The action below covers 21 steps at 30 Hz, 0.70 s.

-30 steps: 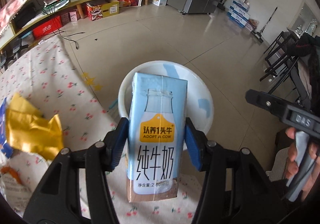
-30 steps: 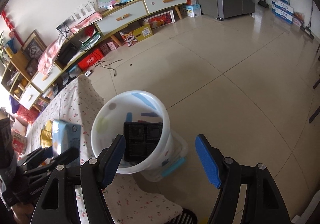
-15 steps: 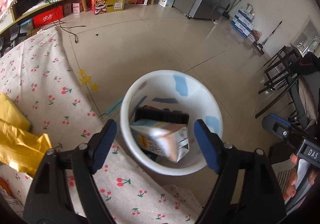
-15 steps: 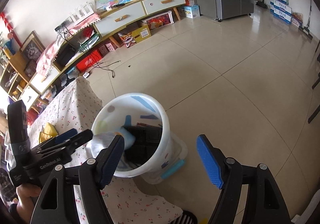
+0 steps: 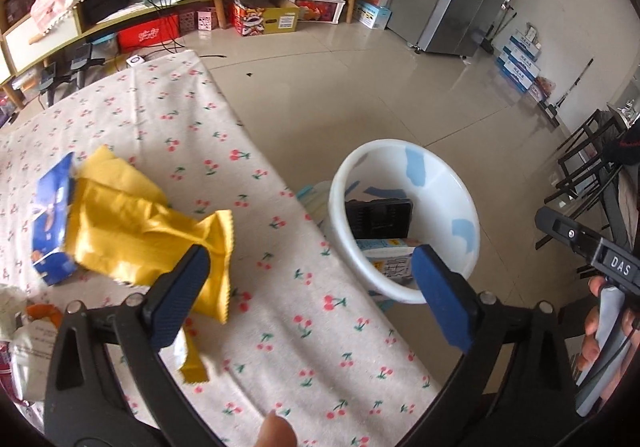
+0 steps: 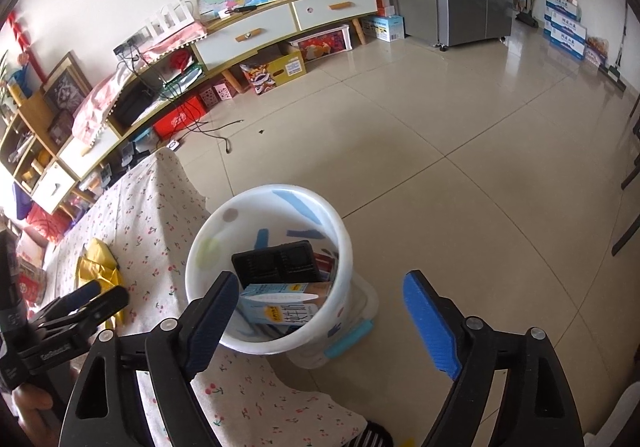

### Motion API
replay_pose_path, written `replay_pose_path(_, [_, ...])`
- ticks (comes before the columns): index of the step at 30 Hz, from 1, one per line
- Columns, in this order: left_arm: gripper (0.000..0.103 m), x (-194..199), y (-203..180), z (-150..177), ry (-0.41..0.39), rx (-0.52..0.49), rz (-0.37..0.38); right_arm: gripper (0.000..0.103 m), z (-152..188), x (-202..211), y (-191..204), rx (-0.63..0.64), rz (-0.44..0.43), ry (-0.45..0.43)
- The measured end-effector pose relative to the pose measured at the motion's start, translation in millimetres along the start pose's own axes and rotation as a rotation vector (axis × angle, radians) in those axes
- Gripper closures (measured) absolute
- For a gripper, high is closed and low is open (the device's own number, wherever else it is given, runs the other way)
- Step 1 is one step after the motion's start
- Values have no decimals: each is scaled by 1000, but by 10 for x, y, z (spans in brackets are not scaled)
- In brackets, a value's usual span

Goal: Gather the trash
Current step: 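Move the left tool to the crushed red can and close on it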

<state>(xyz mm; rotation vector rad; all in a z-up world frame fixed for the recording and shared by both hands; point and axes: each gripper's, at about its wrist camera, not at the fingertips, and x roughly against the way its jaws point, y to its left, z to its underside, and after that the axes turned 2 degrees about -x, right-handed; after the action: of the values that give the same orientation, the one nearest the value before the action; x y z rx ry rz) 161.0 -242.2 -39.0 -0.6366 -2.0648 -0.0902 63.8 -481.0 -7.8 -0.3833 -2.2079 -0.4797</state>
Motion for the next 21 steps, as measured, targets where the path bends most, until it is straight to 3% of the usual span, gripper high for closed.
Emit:
replay_pose_path(2, [1, 98, 73, 37, -13, 7, -11, 11, -2, 4, 44, 12, 2, -5])
replay_pose_path(10, [1, 395, 504, 249, -36, 59, -31, 11, 20, -17, 366, 74, -5, -5])
replay_pose_path(21, [1, 829, 1106, 600, -98, 108, -142, 9, 170, -97, 918, 175, -45, 39])
